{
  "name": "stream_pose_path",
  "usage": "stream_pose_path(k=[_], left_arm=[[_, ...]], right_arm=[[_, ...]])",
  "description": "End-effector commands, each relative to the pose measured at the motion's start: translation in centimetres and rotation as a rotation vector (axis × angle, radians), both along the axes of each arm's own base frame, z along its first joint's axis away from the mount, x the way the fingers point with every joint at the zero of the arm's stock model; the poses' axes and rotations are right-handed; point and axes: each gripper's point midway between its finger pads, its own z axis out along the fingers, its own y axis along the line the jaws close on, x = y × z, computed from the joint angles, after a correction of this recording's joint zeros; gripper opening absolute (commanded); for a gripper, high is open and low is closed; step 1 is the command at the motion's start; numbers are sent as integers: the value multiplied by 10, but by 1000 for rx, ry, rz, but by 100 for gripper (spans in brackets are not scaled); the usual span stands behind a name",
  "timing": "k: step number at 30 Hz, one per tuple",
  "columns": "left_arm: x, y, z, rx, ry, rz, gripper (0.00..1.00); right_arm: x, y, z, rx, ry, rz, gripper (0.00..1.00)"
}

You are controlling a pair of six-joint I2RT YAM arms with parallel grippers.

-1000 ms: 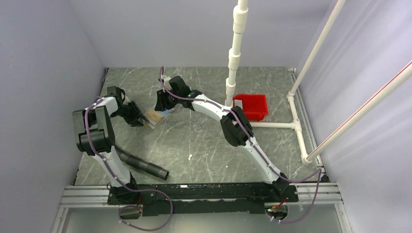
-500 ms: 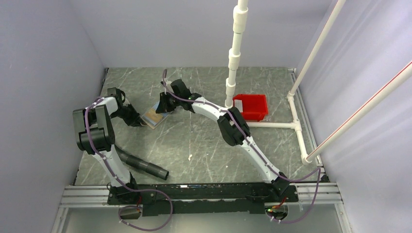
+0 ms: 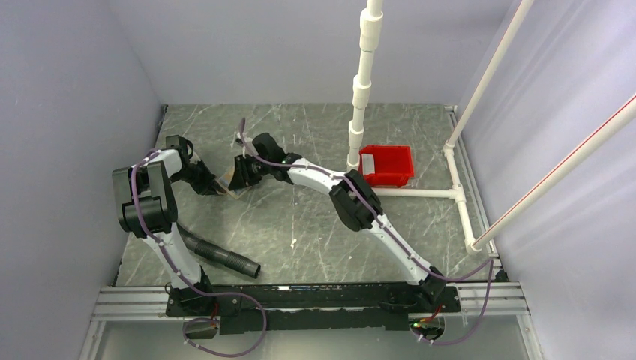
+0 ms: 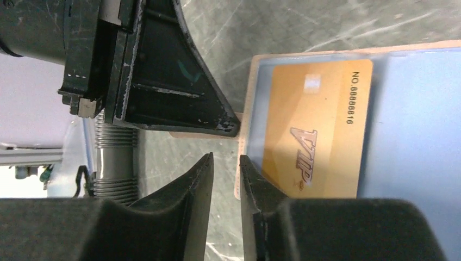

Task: Put the credit cards into the card holder
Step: Insert the credit card into the card holder, then close the card holder at the center of the board.

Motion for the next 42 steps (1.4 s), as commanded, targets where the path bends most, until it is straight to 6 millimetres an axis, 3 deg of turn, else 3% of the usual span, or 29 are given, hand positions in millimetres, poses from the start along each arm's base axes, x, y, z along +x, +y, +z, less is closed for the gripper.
stream_pose_path(k=[1, 8, 14, 19, 26, 31, 38, 42], left_arm=[[0, -1, -3, 10, 1, -10, 12], [1, -1, -2, 10, -4, -15, 10], [2, -2, -3, 5, -5, -17, 9], [4, -1, -4, 2, -3, -12, 8], [4, -1, -5, 1, -3, -13, 7], [5, -1, -4, -2, -5, -12, 7], [6, -1, -4, -1, -8, -11, 6], [5, -1, -3, 4, -8, -14, 6]], right_arm=[[51, -25, 67, 11, -164, -126, 32], [79, -37, 49, -20, -167, -164, 48], [80, -34, 36, -11, -147, -154, 50], [77, -31, 28, 2, -130, -139, 46], [70, -27, 13, 5, -94, -119, 32], [55, -21, 9, 17, -74, -73, 25], [16, -4, 23, 65, -60, 45, 11], [13, -4, 31, 54, -86, 41, 10]])
